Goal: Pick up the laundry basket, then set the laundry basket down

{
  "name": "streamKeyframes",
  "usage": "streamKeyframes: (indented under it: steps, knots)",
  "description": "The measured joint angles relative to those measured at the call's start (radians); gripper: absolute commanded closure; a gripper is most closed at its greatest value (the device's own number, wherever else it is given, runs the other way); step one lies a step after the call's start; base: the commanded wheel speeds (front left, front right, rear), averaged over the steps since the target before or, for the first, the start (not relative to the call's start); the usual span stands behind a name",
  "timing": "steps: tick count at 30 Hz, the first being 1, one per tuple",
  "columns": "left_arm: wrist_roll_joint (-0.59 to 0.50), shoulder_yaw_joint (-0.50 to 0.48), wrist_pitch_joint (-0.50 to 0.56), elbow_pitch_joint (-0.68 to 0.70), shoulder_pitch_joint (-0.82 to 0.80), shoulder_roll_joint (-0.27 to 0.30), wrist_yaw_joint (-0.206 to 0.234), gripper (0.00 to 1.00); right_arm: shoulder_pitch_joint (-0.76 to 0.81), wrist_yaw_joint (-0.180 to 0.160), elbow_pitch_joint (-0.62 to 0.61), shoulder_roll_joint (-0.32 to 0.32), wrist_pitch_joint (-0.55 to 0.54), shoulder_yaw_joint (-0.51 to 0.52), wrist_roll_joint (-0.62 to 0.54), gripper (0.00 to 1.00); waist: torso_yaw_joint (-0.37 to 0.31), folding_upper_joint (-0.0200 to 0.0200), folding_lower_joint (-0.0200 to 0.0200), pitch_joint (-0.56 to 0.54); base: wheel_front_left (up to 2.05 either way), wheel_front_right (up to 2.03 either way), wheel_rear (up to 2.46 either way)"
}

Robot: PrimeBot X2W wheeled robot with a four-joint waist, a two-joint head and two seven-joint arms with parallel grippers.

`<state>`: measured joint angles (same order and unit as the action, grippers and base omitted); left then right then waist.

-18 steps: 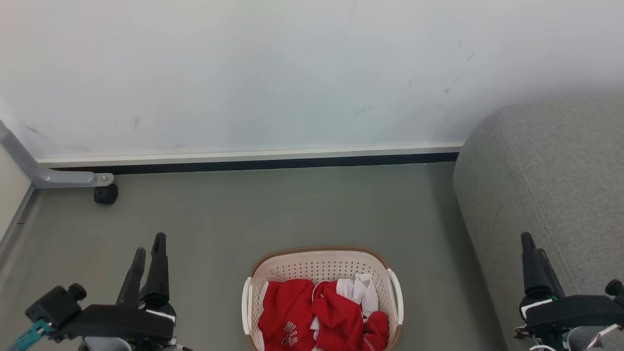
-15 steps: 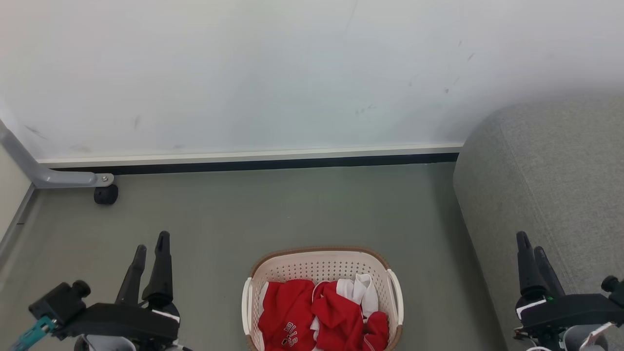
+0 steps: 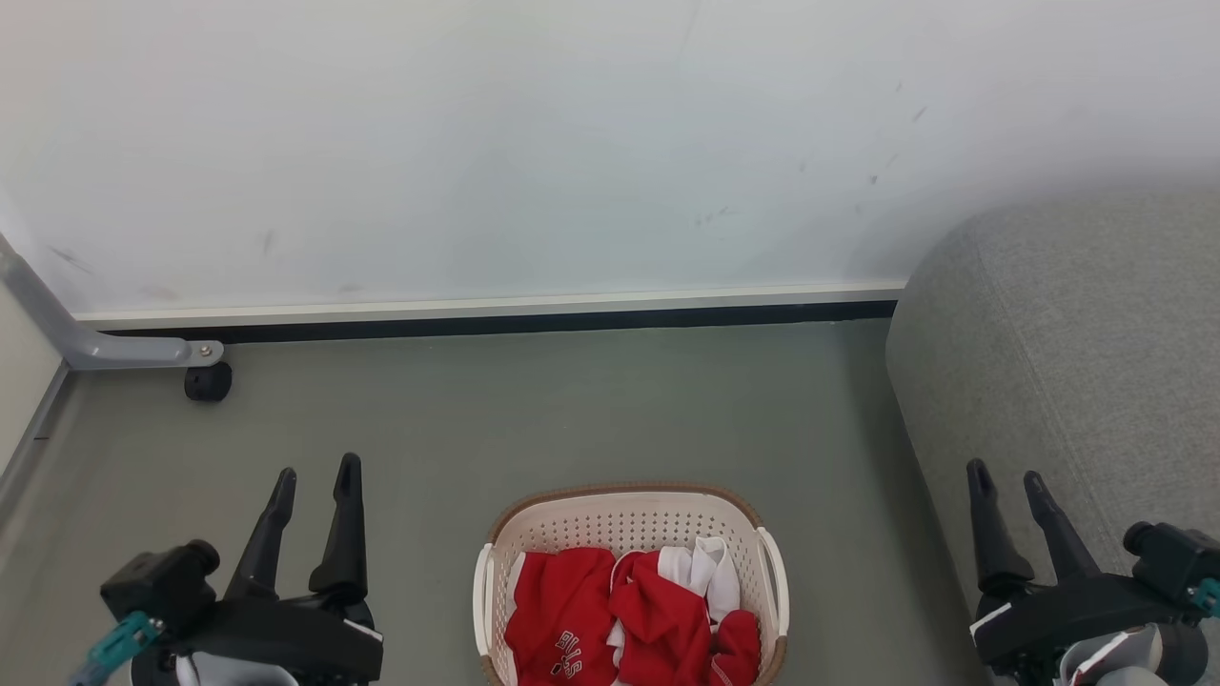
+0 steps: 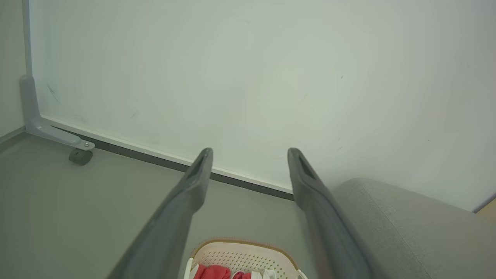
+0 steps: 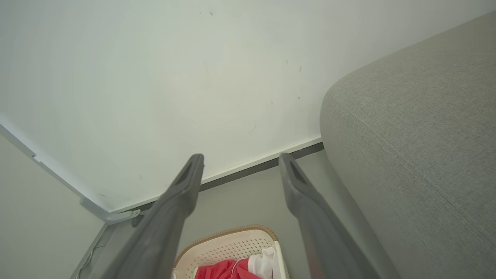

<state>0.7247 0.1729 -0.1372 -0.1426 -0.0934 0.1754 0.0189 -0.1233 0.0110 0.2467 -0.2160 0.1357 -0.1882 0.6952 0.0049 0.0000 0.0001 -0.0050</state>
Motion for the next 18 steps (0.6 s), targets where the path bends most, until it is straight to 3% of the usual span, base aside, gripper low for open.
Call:
streamKeyframes:
  steps: [18]
  knots:
    - [-0.186,0.039,-0.060,-0.051,0.018,0.001,0.053,0.00,-0.008,-0.045,0.057,-0.032,0.064,-0.089,-0.237,0.00,0.001,0.0000,-0.0001,-0.002,0.00,0.00,0.00]
